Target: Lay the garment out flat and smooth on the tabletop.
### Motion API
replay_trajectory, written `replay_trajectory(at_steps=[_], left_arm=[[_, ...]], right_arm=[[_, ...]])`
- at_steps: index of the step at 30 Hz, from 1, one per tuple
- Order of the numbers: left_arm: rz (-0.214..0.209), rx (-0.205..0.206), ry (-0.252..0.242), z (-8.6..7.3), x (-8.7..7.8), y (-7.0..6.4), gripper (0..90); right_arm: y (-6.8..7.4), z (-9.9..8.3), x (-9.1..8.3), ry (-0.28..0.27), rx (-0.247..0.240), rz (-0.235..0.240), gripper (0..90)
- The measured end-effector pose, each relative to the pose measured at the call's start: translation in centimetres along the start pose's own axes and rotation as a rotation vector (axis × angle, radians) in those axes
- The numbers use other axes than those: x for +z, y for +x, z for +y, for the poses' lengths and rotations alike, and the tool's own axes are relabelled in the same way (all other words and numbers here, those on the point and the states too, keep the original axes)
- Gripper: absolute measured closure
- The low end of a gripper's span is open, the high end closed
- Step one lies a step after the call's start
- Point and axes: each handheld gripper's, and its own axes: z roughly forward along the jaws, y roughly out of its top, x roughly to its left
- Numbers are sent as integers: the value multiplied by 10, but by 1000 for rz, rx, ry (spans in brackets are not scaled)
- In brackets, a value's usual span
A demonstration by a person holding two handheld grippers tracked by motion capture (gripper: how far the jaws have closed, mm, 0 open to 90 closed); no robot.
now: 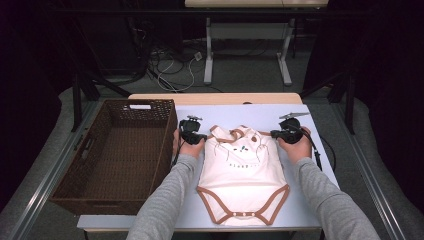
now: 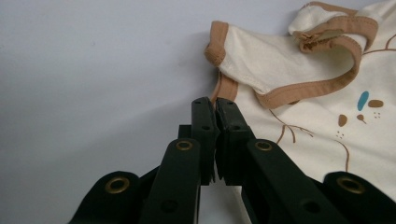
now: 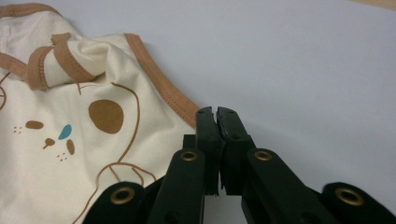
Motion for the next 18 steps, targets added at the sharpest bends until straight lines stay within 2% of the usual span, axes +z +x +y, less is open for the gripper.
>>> replay_trajectory(at_steps=[5, 11, 16, 18], left_arm=[[0, 22, -6, 1, -11, -2, 868], [-1, 24, -15, 1, -32, -9, 868], [-25, 20, -21, -4, -50, -17, 868], [-39, 32, -24, -9, -59, -20, 869]], right_arm=[[-3, 1, -12, -19, 4, 24, 882], [-3, -1, -31, -42, -9, 53, 882], [-2, -6, -47, -48, -23, 72, 882], [-1, -9, -55, -51, -28, 86, 882]])
